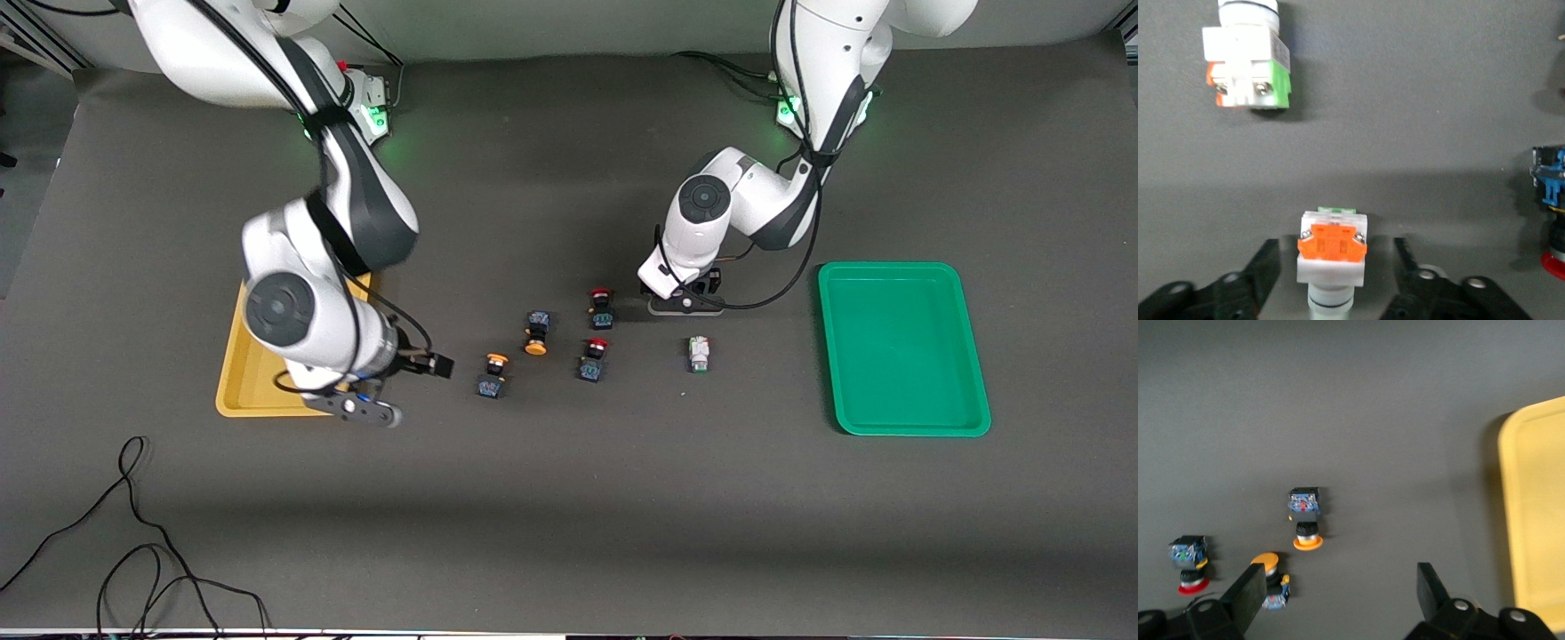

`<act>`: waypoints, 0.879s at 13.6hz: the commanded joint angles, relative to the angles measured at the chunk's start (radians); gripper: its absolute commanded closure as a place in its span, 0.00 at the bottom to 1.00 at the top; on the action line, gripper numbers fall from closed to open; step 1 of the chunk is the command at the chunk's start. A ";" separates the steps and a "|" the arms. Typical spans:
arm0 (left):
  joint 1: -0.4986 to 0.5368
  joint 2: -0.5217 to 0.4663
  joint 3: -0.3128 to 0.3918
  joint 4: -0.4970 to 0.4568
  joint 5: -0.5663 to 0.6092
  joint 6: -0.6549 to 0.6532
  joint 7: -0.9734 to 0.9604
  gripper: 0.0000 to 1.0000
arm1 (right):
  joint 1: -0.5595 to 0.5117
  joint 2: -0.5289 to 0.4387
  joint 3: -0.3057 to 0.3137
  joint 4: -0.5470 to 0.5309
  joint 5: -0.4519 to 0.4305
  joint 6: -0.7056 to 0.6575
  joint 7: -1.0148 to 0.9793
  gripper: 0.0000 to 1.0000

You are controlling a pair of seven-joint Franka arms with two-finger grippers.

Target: Place green and yellow buttons in trays

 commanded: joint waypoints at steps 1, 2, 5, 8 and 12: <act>0.006 0.004 0.003 0.016 0.016 -0.005 -0.012 0.63 | 0.048 0.094 -0.010 0.041 0.018 0.068 0.045 0.00; 0.017 -0.002 0.003 0.019 0.016 -0.008 -0.017 0.67 | 0.064 0.128 -0.010 0.041 0.010 0.105 0.064 0.00; 0.028 -0.061 0.001 0.070 0.003 -0.078 -0.038 0.68 | 0.108 0.206 -0.014 0.040 0.006 0.205 0.100 0.00; 0.103 -0.158 -0.005 0.194 -0.004 -0.366 -0.012 0.70 | 0.127 0.258 -0.019 0.038 -0.025 0.257 0.108 0.00; 0.264 -0.250 0.000 0.271 -0.102 -0.601 0.202 0.70 | 0.136 0.289 -0.021 0.035 -0.034 0.283 0.108 0.00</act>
